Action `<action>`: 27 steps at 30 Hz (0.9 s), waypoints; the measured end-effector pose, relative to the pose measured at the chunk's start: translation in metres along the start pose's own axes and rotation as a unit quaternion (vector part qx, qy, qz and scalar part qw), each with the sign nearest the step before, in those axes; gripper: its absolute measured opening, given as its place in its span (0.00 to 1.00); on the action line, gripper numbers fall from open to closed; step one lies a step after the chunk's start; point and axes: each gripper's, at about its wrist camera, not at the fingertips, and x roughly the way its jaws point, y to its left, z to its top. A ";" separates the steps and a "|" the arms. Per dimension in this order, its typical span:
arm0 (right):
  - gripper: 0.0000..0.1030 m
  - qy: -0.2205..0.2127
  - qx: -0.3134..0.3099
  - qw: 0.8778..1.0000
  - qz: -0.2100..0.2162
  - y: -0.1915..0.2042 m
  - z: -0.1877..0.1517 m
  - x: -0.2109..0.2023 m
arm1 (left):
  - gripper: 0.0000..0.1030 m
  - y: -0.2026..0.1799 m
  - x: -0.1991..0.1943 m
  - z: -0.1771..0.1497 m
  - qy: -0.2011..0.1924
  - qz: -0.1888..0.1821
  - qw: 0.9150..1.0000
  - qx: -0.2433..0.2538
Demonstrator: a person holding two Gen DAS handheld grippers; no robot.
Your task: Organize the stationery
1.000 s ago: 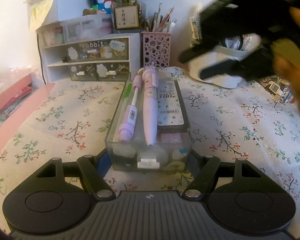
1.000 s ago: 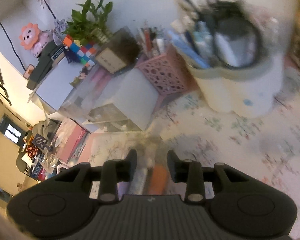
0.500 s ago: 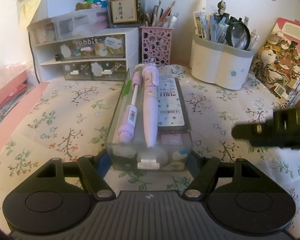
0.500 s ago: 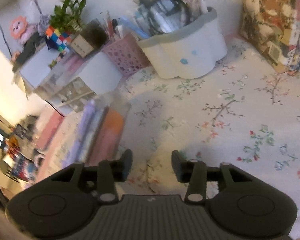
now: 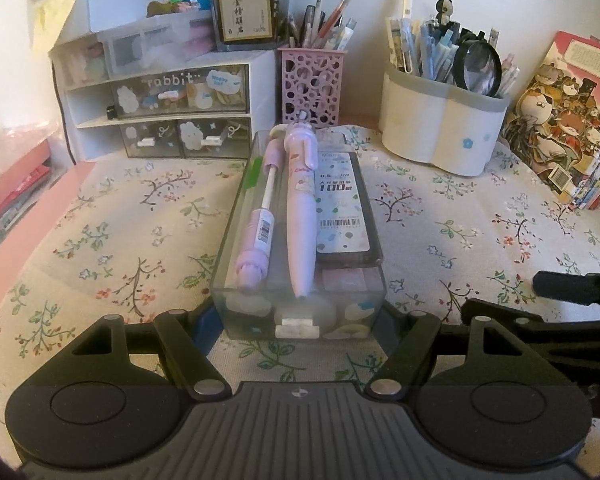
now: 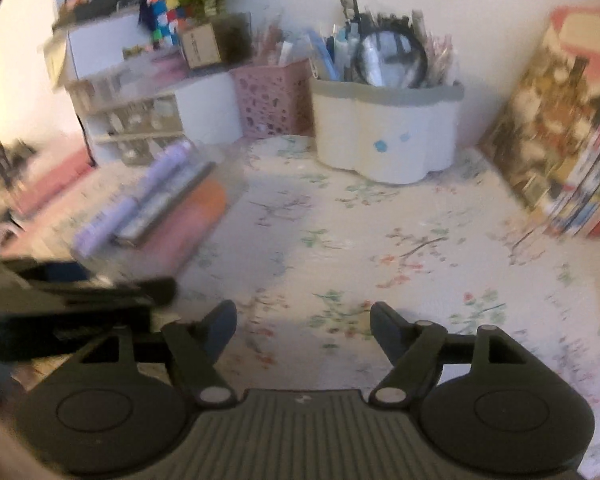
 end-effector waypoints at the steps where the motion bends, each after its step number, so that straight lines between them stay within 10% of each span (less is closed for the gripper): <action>1: 0.58 -0.002 -0.007 1.000 -0.006 0.000 -0.001 0.000 | 0.70 0.000 0.000 -0.001 -0.003 0.001 1.000 0.000; 13: 0.77 -0.030 0.010 0.999 0.003 -0.008 -0.007 0.002 | 0.71 -0.001 -0.004 -0.011 -0.034 0.009 0.999 -0.012; 27: 0.77 -0.034 0.031 0.999 0.019 -0.013 -0.010 -0.001 | 0.86 0.002 -0.017 -0.019 -0.040 0.022 0.999 0.009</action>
